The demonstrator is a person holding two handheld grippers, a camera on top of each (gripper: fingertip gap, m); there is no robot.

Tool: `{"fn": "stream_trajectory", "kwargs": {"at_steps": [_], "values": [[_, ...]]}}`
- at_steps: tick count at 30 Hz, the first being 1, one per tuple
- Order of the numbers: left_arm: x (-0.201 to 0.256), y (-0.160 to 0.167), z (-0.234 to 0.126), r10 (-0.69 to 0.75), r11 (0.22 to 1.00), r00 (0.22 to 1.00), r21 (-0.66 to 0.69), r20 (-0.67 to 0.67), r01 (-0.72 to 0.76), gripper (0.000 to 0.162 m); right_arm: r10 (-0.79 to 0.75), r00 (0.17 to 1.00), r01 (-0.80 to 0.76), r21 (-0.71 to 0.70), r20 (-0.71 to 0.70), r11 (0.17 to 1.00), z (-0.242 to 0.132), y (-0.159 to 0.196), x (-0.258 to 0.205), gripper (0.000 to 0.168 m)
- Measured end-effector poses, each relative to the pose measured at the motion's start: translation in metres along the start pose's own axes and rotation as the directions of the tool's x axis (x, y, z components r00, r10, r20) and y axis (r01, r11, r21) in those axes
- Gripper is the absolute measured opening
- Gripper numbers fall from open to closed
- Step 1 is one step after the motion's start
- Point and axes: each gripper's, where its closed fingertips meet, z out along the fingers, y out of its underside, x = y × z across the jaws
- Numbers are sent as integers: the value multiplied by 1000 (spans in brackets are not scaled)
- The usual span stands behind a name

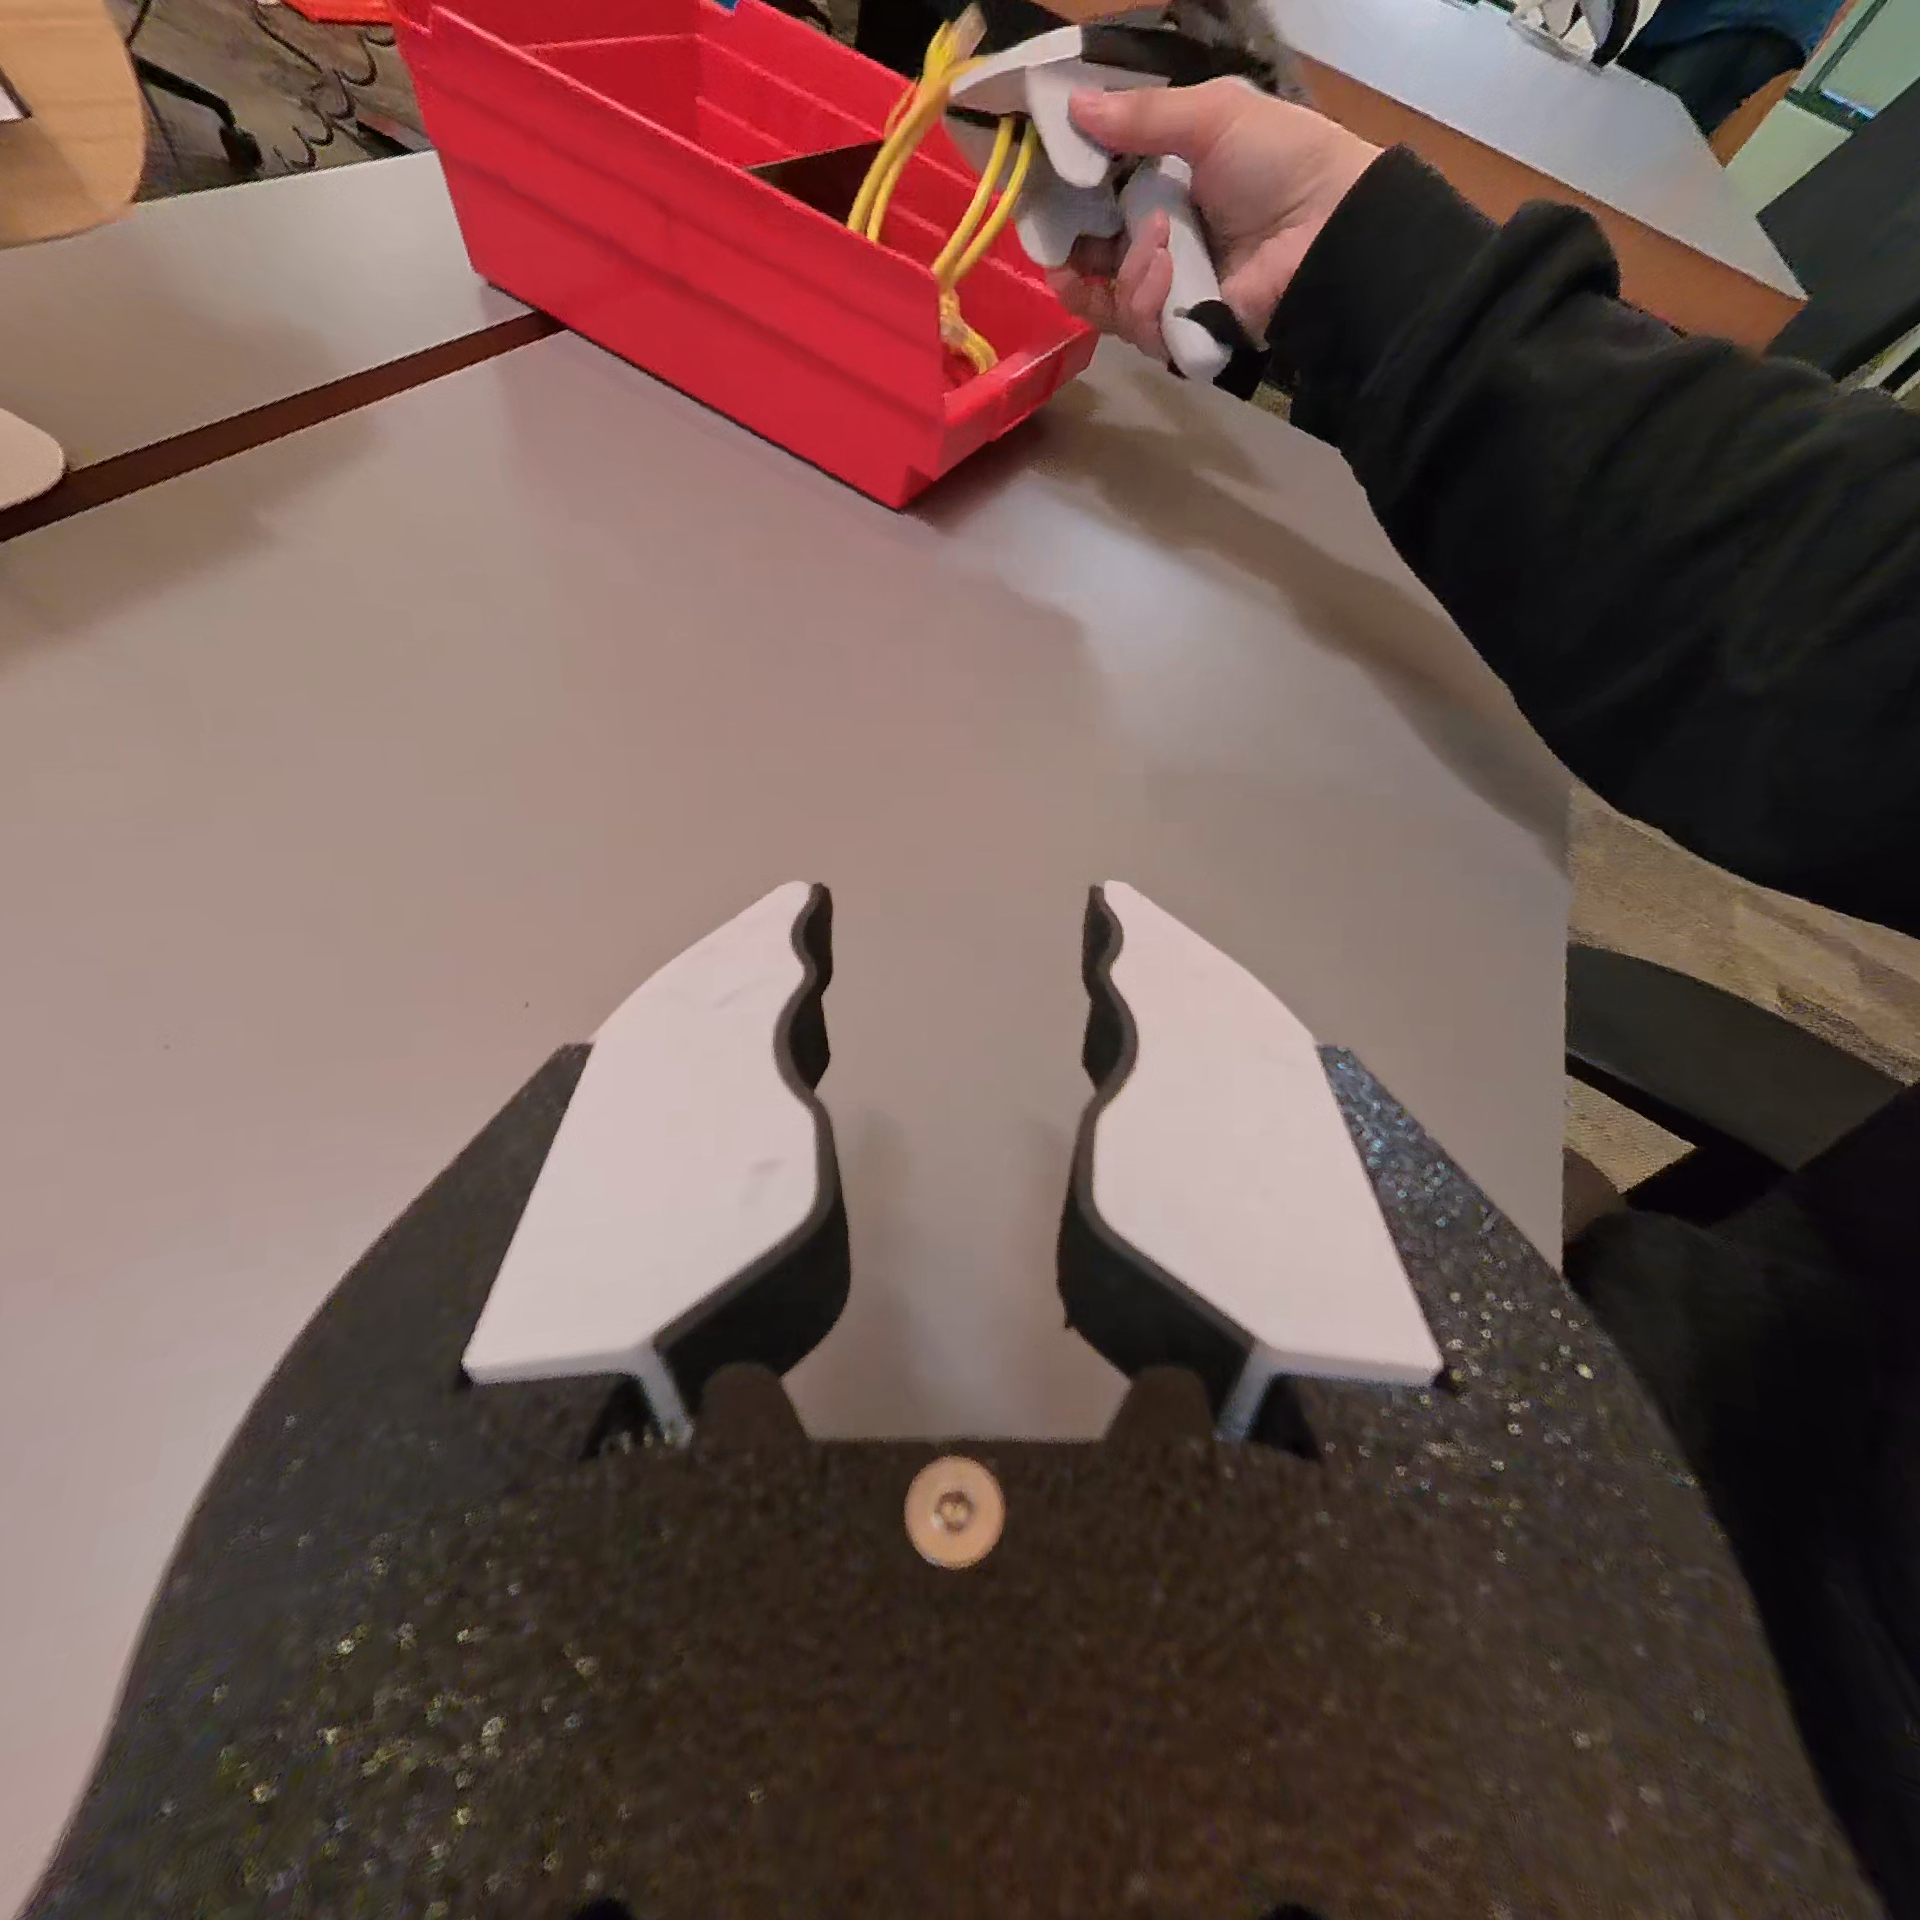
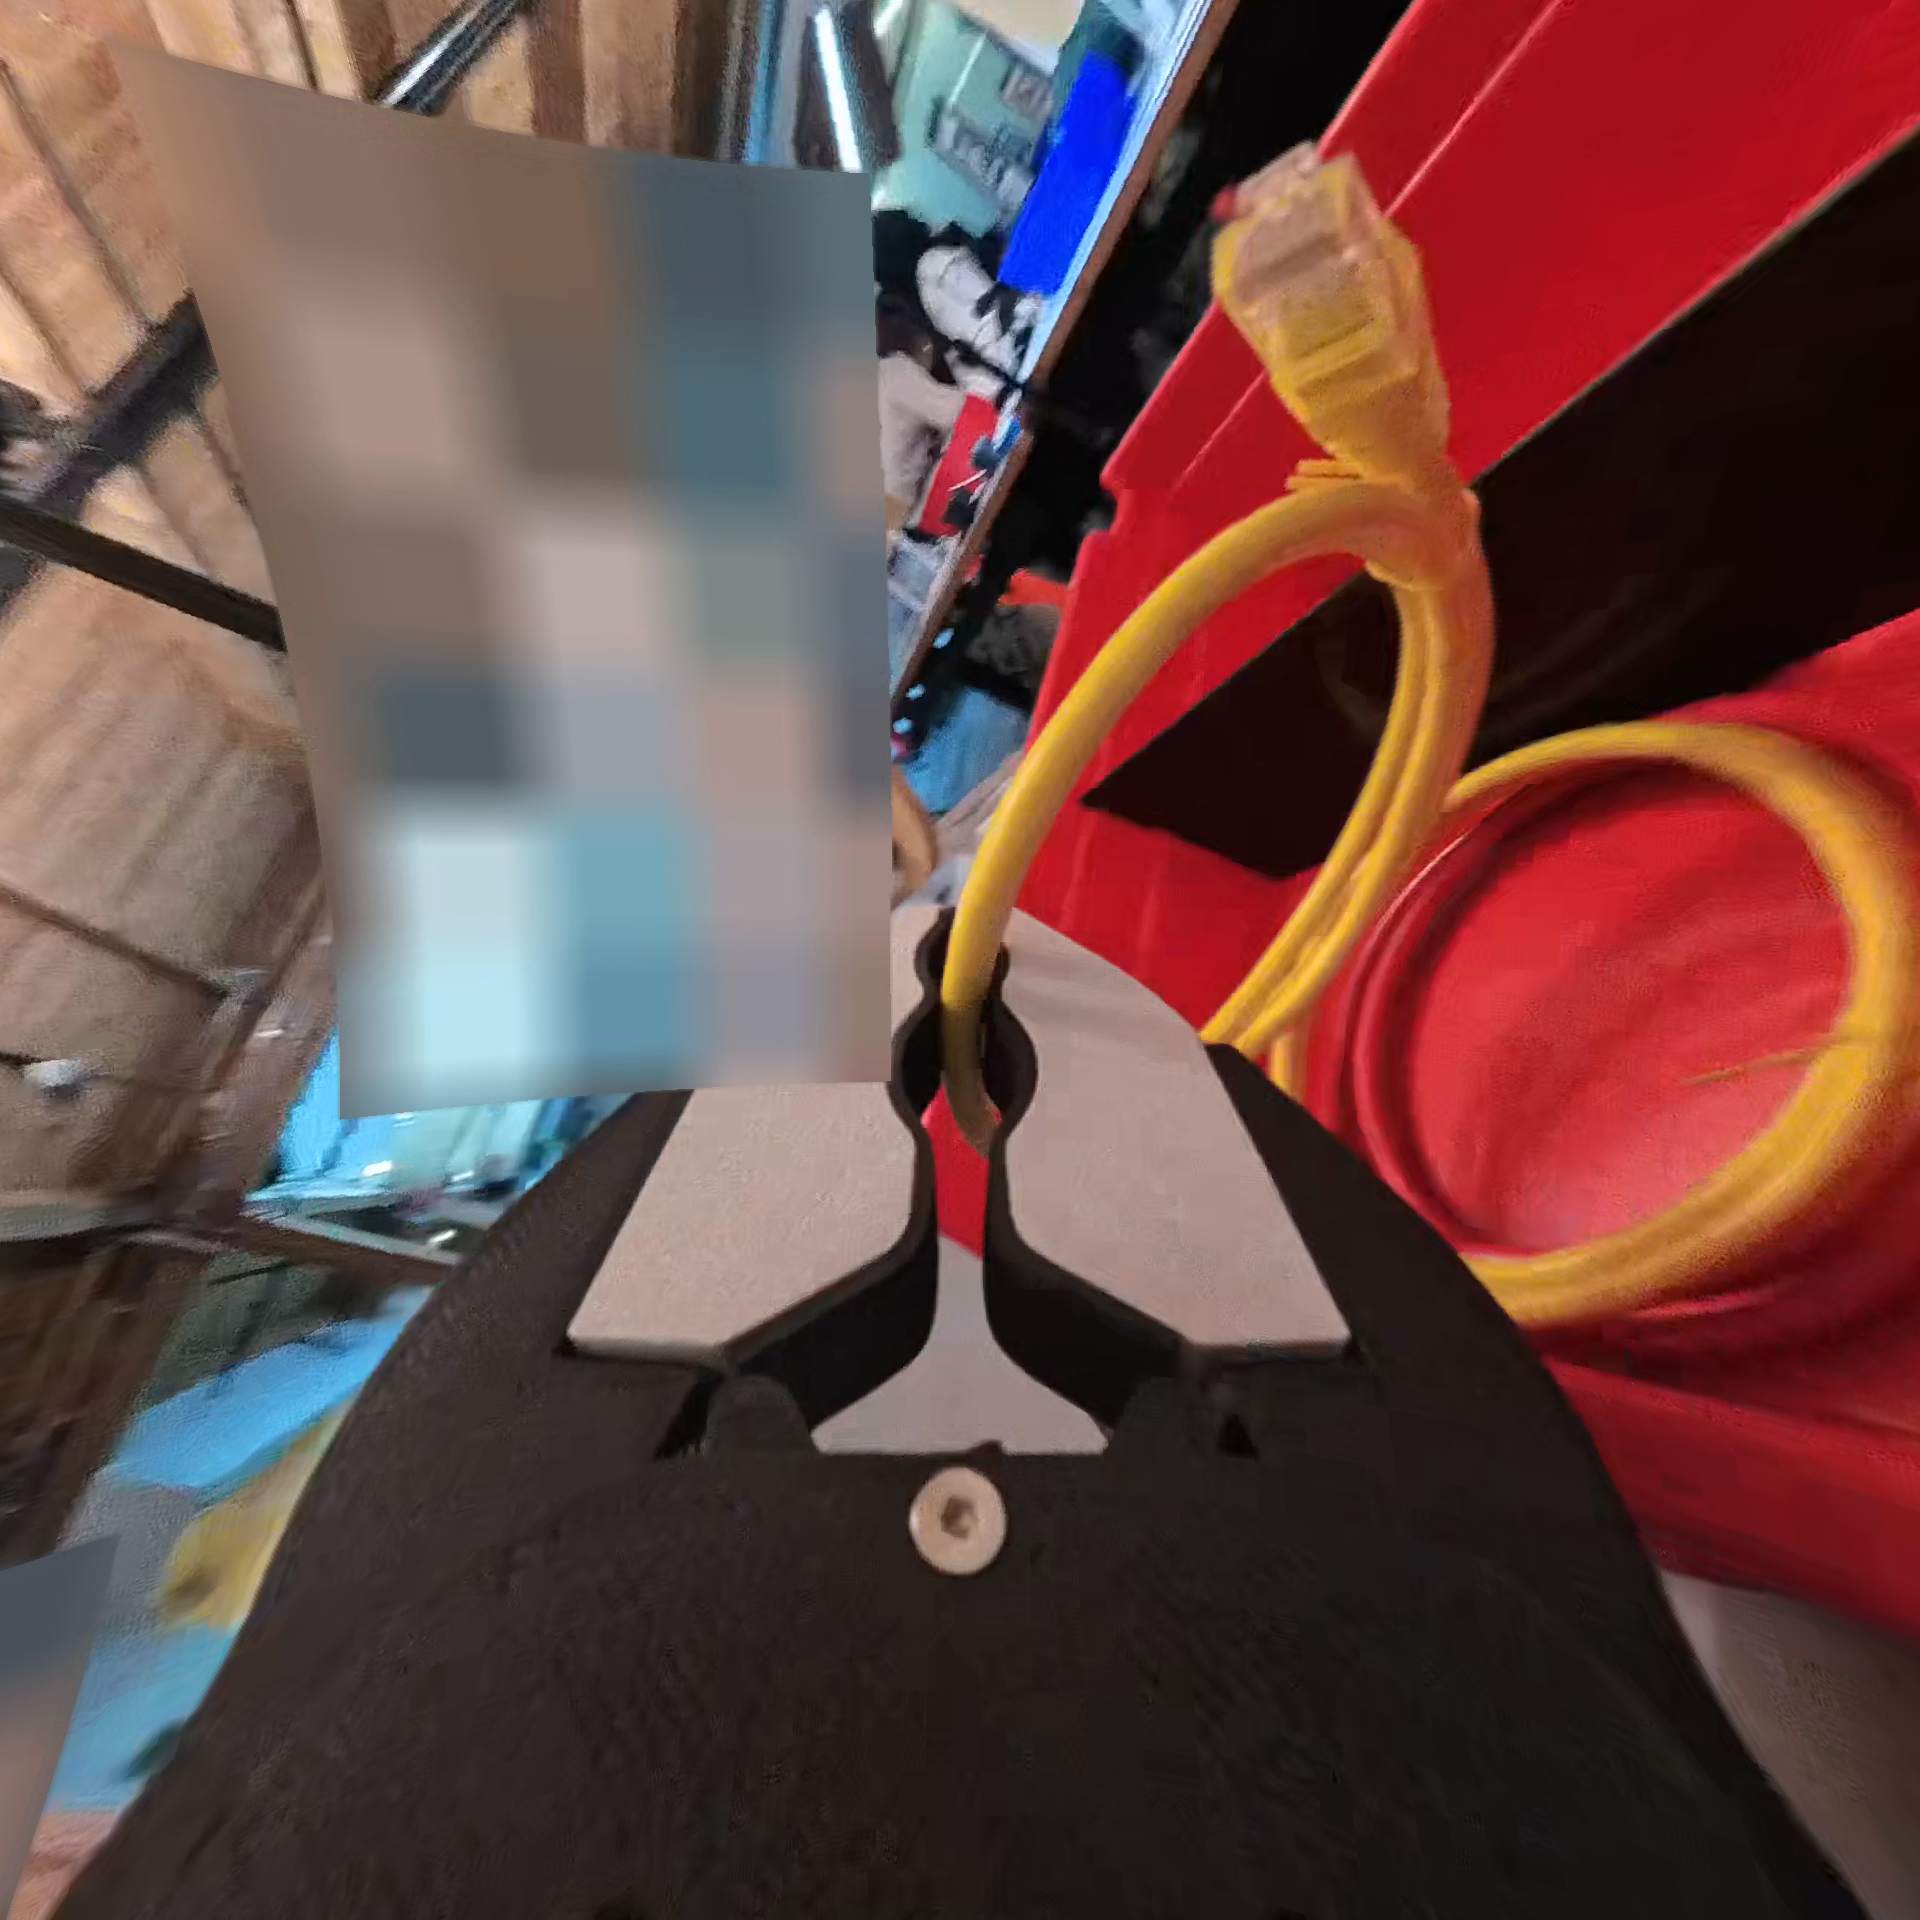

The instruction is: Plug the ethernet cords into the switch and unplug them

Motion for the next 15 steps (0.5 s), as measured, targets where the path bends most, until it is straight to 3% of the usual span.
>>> {"fn": "stream_trajectory", "kwargs": {"at_steps": [2, 3, 5, 8, 11, 15], "values": [[4, 0, 2, 7, 1000, 1000, 1, -5, -7, 46, 61, 998, -59, -95, 18, 994, -1, 15, 2, 10], [5, 0, 4, 6, 1000, 1000, -3, -4, -6, 46, -28, 995, 18, -107, -99, 994, -7, 15, 18, 21], [6, -2, 7, 3, 1000, 1000, -10, -5, -3, 47, -190, 903, 163, -101, -384, 981, -29, 1, 50, 72], [6, -9, 15, 13, 1000, 1000, -9, -3, -13, 53, -326, 807, 286, -157, -492, 945, -50, -7, 52, 100], [3, -26, 26, 32, 999, 999, 14, 26, -32, 65, -421, 745, 361, -217, -518, 907, -74, -2, 41, 99], [7, -64, 52, 69, 996, 997, 48, 35, -70, 78, -511, 642, 555, -114, -572, 824, -110, 11, 5, 98]]}}
